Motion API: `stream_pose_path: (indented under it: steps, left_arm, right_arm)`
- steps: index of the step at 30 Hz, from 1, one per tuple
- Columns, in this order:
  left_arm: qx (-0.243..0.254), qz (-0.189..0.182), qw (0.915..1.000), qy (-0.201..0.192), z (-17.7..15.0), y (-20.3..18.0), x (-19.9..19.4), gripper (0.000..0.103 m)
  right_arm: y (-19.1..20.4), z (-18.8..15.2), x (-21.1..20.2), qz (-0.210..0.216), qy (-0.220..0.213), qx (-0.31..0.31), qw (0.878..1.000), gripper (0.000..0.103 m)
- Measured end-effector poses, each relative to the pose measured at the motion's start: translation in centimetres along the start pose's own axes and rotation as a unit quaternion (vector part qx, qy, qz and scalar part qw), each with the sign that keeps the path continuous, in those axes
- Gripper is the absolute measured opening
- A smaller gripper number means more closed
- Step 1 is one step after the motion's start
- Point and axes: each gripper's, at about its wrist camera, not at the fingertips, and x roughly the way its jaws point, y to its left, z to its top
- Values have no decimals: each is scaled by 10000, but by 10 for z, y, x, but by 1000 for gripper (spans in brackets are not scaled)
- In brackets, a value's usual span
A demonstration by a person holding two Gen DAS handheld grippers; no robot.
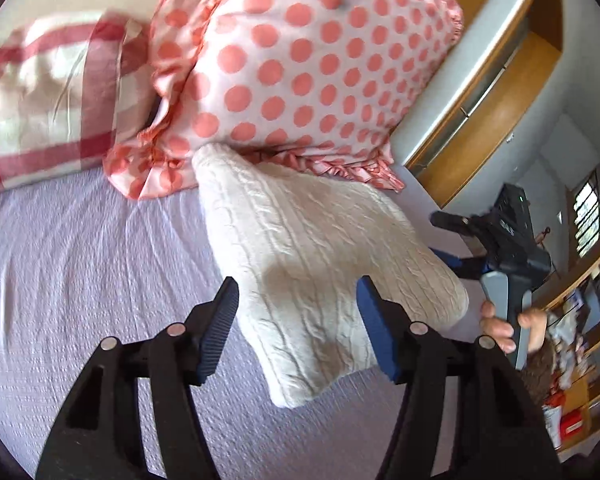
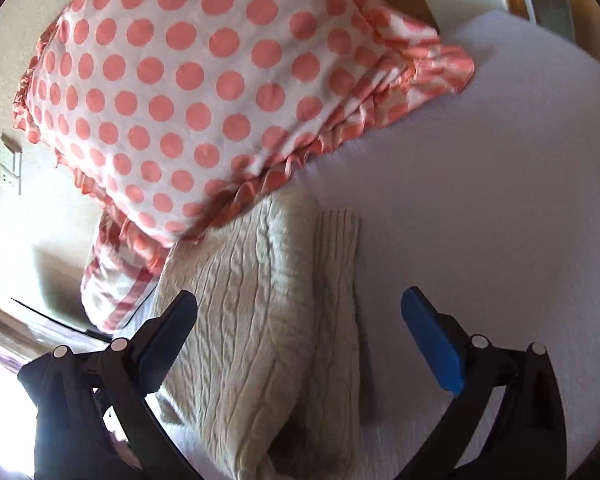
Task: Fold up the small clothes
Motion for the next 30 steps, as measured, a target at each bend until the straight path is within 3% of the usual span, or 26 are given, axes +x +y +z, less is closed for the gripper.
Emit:
stream_pose_path:
  steps: [3, 6, 8, 9, 10, 12, 13, 14, 16, 20, 23, 24, 25, 27, 28, 29, 30]
  left_arm:
    - [-505, -329, 9965, 577, 6, 20, 32, 61]
    - [-646, -491, 9946, 644, 6, 23, 49, 72]
    - [-744, -602, 9932, 665, 7, 24, 59, 76]
    - [-837, -705, 9915, 707, 6, 27, 66, 76]
    - [-880, -817, 9911, 582, 6, 29, 67, 76]
    - [-883, -779, 9916, 537, 7, 32, 68, 53]
    - [-912, -863, 9909, 486, 8, 37, 63, 46]
    - [-947, -940, 9900, 452, 8, 41, 54, 40]
    - [-791, -877, 9924, 334, 9, 49, 29, 39]
    - [-570, -586, 9967, 17, -2, 78, -45, 40]
    - [-356, 443, 9984, -31, -17, 100, -68, 47]
    - [-368, 716, 9967, 80, -22, 108, -69, 49]
    - [-453, 747, 9961, 147, -27, 117, -72, 49]
    - [-443, 754, 9960, -198, -33, 118, -95, 50]
    - [-277, 900, 9943, -500, -36, 111, -112, 50]
    - [-77, 937, 9922, -820, -38, 100, -126, 51]
    - [88, 825, 9905, -1096, -39, 89, -137, 56]
  right_arm:
    - [-10, -7, 15, 207, 339, 162, 9991, 101]
    - [-9, -10, 18, 478, 271, 87, 9985, 98]
    - [-8, -15, 27, 776, 418, 66, 9961, 76]
    - [-8, -18, 31, 810, 423, 36, 9958, 59]
    - [-7, -21, 34, 872, 381, 19, 9955, 51]
    - [-6, -26, 39, 1146, 401, 146, 9925, 43]
    - [-1, -28, 37, 1275, 357, 128, 9911, 39]
    - [9, -30, 36, 1365, 345, 28, 9900, 38]
    - [40, -36, 34, 1487, 380, -379, 9874, 34]
    - [102, -54, 59, 1385, 596, -1234, 9808, 32]
    - [128, -66, 92, 790, 671, -1627, 9812, 31]
    - [131, -70, 102, 525, 755, -1660, 9818, 35]
    - [132, -72, 103, 273, 747, -1677, 9826, 45]
    - [141, -77, 78, 14, 262, -1880, 9818, 49]
    - [150, -82, 57, 8, -70, -2052, 9787, 49]
    - [158, -87, 40, 286, -207, -2145, 9761, 50]
    - [166, -91, 29, 693, -174, -2176, 9734, 65]
